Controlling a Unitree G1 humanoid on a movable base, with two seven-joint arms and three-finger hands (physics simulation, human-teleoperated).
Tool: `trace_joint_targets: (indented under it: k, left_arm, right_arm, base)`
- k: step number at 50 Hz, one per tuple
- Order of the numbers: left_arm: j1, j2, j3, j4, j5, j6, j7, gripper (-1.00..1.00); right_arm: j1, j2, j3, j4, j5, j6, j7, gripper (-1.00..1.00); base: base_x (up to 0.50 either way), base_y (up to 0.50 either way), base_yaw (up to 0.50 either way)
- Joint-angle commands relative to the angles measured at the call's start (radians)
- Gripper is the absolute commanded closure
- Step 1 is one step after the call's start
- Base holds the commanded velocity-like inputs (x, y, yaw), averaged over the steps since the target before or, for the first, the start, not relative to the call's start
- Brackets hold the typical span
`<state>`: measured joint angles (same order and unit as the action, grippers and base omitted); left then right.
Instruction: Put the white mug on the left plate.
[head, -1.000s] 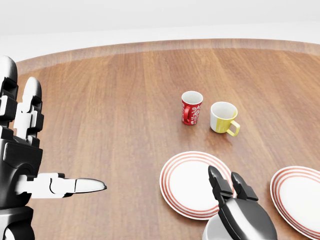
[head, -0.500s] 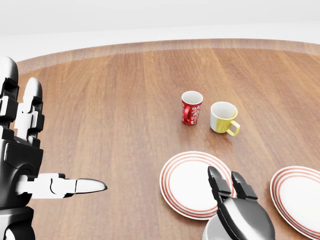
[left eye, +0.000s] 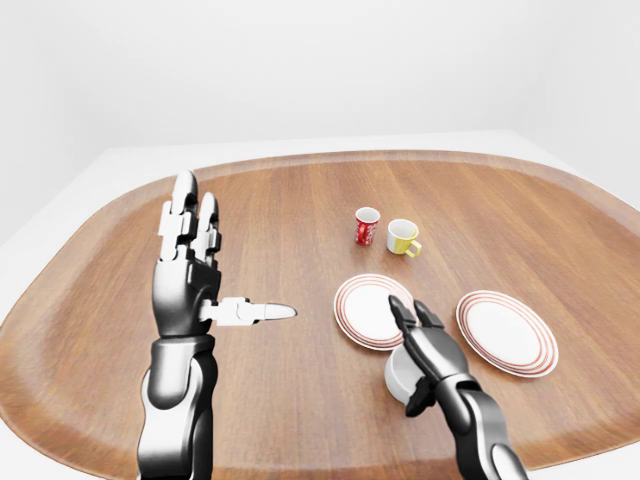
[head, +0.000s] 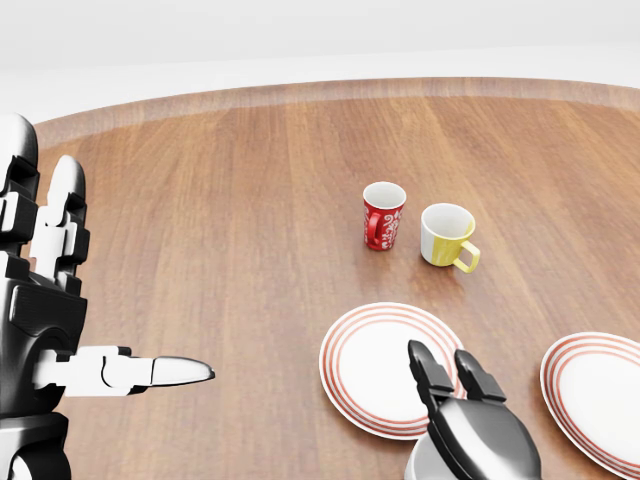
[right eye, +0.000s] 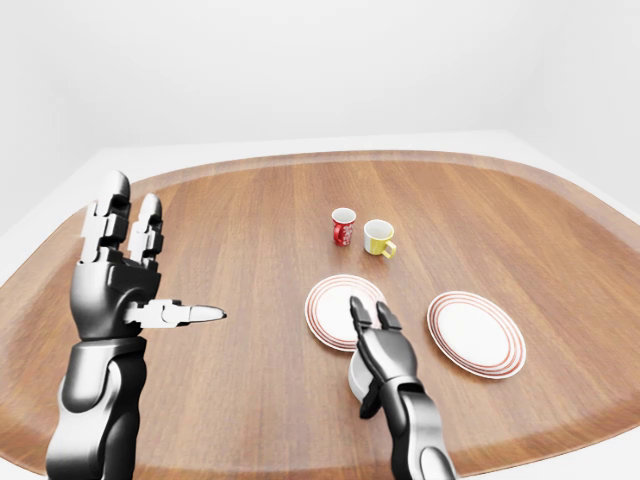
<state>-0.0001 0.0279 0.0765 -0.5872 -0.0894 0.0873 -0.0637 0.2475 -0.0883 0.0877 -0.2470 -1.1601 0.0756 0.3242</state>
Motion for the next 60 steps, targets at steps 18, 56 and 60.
trace_joint_targets:
  k: [18,56,60]
  left_arm:
    - [0.001,-0.001,-0.001,0.000,0.000,0.000,0.001,-1.00]
    - [0.002,-0.001,-0.001,0.001,0.000,0.000,0.002,-1.00]
    - [0.002,-0.001,-0.001,0.003,0.001,0.000,0.002,-1.00]
  right_arm:
    - [-0.029,-0.007,-0.005,0.063,0.031,-0.021,0.029,-1.00]
    - [-0.085,-0.020,0.012,0.264,0.012,-0.048,-0.045,-1.00]
    - [-0.085,-0.023,0.019,0.293,0.008,-0.054,-0.062,-1.00]
  base:
    - [0.00,0.00,0.00]
    - [0.00,0.00,0.00]
    - [0.00,0.00,0.00]
